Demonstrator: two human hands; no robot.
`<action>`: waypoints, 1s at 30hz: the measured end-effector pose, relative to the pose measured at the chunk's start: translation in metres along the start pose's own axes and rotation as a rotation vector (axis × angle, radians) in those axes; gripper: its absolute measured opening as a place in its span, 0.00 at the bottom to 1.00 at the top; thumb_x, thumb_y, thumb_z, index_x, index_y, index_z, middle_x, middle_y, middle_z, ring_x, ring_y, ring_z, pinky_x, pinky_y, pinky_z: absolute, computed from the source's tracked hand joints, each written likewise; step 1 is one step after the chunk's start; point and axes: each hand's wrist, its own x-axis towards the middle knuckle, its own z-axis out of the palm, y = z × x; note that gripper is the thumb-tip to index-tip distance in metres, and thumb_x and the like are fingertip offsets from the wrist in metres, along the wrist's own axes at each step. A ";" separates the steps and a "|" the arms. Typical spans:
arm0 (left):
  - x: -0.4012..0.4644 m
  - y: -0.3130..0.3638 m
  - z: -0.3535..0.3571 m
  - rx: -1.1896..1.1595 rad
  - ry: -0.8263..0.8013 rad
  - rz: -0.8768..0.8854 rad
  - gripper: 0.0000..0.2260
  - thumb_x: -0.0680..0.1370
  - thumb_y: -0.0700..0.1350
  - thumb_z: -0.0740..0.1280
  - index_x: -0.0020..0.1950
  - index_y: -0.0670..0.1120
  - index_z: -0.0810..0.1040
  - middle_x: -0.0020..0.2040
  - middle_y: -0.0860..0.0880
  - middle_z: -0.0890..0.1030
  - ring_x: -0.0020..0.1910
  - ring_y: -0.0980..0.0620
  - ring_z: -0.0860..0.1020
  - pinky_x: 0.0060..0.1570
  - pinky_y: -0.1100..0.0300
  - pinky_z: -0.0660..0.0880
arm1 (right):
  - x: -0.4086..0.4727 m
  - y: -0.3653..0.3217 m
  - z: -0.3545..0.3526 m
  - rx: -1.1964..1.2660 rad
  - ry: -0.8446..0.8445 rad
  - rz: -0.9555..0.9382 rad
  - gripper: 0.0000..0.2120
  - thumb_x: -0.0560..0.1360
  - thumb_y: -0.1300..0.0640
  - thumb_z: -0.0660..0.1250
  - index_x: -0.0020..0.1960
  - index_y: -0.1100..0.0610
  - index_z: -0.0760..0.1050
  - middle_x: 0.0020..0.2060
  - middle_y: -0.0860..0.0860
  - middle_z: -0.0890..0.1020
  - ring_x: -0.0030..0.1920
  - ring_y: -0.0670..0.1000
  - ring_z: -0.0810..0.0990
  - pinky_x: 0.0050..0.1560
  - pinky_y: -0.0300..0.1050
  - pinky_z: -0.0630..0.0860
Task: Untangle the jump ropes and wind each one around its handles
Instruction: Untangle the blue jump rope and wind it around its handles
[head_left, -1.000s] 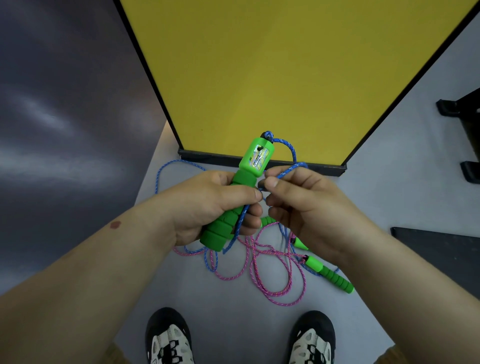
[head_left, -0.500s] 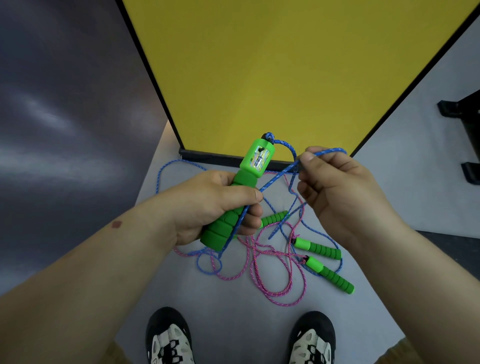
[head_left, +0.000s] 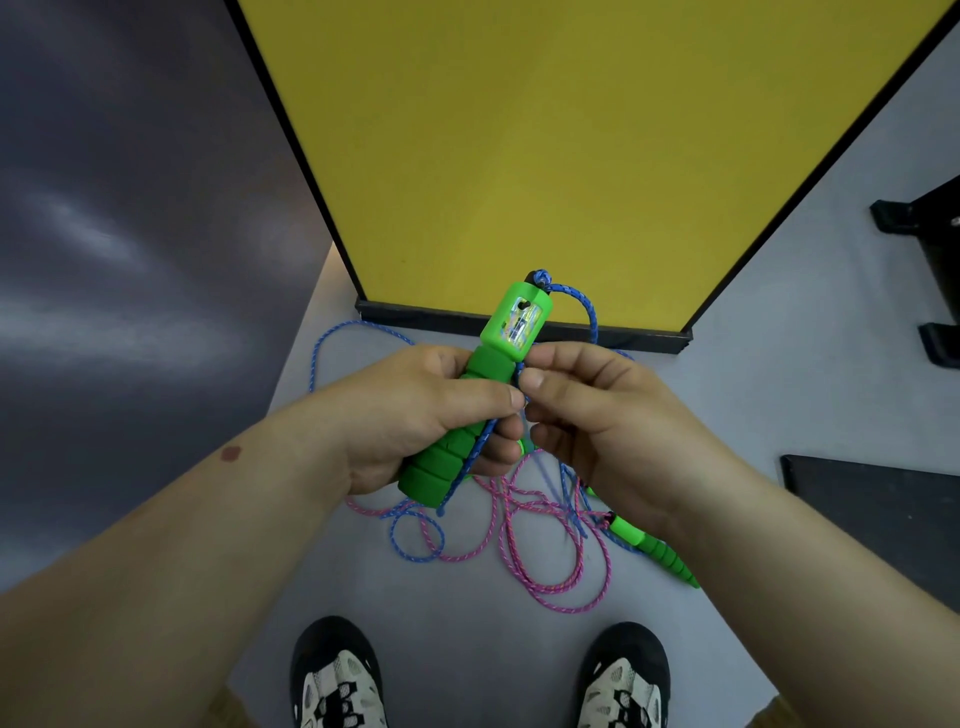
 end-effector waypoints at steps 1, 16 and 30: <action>0.000 0.000 0.000 0.003 -0.001 0.001 0.02 0.80 0.37 0.67 0.49 0.40 0.78 0.35 0.46 0.82 0.32 0.51 0.82 0.37 0.57 0.82 | 0.000 0.000 0.000 0.016 0.006 -0.003 0.09 0.75 0.66 0.70 0.53 0.58 0.78 0.40 0.52 0.84 0.36 0.47 0.81 0.38 0.38 0.78; 0.001 0.000 -0.004 -0.004 -0.010 -0.001 0.02 0.80 0.38 0.68 0.48 0.40 0.78 0.37 0.44 0.82 0.33 0.50 0.82 0.38 0.56 0.82 | 0.009 -0.016 -0.018 0.198 0.246 -0.114 0.10 0.76 0.65 0.70 0.47 0.51 0.74 0.34 0.50 0.78 0.33 0.48 0.77 0.36 0.41 0.77; 0.000 0.001 -0.004 -0.012 0.001 0.004 0.02 0.80 0.38 0.67 0.48 0.41 0.79 0.35 0.46 0.82 0.33 0.50 0.82 0.37 0.56 0.82 | -0.001 -0.003 -0.002 -0.151 -0.020 -0.180 0.08 0.76 0.68 0.69 0.46 0.55 0.80 0.39 0.52 0.82 0.37 0.48 0.79 0.39 0.40 0.76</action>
